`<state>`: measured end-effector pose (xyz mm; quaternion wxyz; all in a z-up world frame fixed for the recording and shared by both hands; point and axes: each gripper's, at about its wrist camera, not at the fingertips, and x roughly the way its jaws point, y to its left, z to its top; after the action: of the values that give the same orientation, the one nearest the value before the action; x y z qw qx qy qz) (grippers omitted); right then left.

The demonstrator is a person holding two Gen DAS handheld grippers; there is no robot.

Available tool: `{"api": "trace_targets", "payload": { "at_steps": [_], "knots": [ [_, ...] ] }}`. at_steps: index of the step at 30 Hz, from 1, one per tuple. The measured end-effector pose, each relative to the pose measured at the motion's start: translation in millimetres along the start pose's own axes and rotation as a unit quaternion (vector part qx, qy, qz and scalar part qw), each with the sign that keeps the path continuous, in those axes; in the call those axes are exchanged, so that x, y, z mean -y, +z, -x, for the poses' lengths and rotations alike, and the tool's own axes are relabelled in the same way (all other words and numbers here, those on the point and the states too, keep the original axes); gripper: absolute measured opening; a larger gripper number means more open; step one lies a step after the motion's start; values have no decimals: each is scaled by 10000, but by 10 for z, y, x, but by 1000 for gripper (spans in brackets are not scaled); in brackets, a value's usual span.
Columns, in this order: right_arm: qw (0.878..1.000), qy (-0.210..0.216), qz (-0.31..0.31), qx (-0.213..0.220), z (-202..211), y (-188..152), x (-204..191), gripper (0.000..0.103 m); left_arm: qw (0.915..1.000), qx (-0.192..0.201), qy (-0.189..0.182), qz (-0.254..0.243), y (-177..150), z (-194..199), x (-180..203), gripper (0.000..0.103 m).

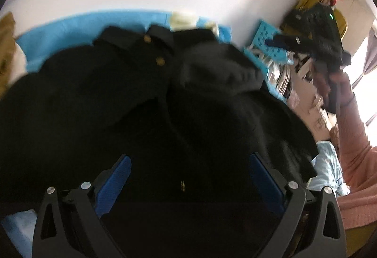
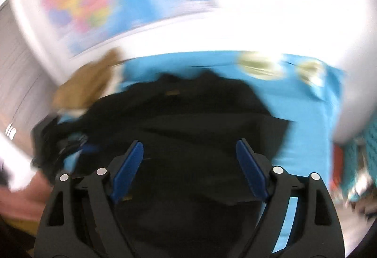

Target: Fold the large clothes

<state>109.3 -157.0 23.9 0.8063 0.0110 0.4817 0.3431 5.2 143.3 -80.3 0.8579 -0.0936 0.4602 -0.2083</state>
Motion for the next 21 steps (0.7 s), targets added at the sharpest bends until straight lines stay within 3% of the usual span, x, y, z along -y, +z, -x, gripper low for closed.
{"api": "trace_targets", "payload": {
  "at_steps": [2, 3, 4, 5, 6, 7, 8, 10, 13, 15, 16, 17, 18, 19, 20, 21],
  "knots": [
    [9990, -190, -382, -130, -134, -53, 312, 80, 9994, -293, -186, 68, -9, -157, -33, 96],
    [9985, -189, -471, -186, -193, -75, 391, 80, 9998, -181, -125, 17, -1, -143, -18, 96],
    [9977, -150, -623, -225, -254, -117, 489, 79, 9997, -213, -102, -76, 11, -138, 14, 86],
    [9968, -89, -761, -239, -293, -157, 567, 79, 9994, -250, -114, -190, 12, -126, 43, 62],
    [9966, -60, -787, -245, -292, -177, 595, 78, 9990, -227, -41, -374, 10, -84, 84, 50],
    [9965, -4, -809, -220, -294, -205, 632, 78, 9982, -144, 145, -558, 15, -9, 118, 31],
    [9962, 79, -848, -195, -298, -217, 642, 78, 9972, -30, 317, -670, 19, 83, 133, 20],
    [9958, 205, -870, -178, -270, -245, 676, 78, 9937, 166, 669, -883, 61, 287, 140, 17],
    [9962, 314, -798, -159, -289, -297, 686, 80, 9814, 602, 1463, -1090, 156, 683, 36, 21],
    [9964, 276, -778, -179, -302, -309, 660, 81, 9633, 721, 2278, -1224, 196, 849, -50, 29],
    [9965, 290, -762, -195, -324, -320, 664, 81, 9570, 676, 2558, -1192, 200, 880, -113, 41],
    [9963, 308, -773, -191, -355, -325, 656, 81, 9566, 607, 2610, -1144, 200, 891, -157, 56],
    [9959, 339, -817, -214, -384, -345, 683, 83, 9576, 541, 2615, -1079, 176, 899, -216, 62],
    [9954, 335, -860, -239, -422, -345, 688, 84, 9604, 488, 2562, -976, 154, 895, -260, 74],
    [9949, 337, -912, -250, -448, -350, 706, 84, 9698, 317, 2297, -750, 108, 865, -327, 89],
    [9943, 384, -955, -259, -471, -359, 724, 85, 9748, 253, 2125, -622, 68, 852, -366, 90]
  ]
}}
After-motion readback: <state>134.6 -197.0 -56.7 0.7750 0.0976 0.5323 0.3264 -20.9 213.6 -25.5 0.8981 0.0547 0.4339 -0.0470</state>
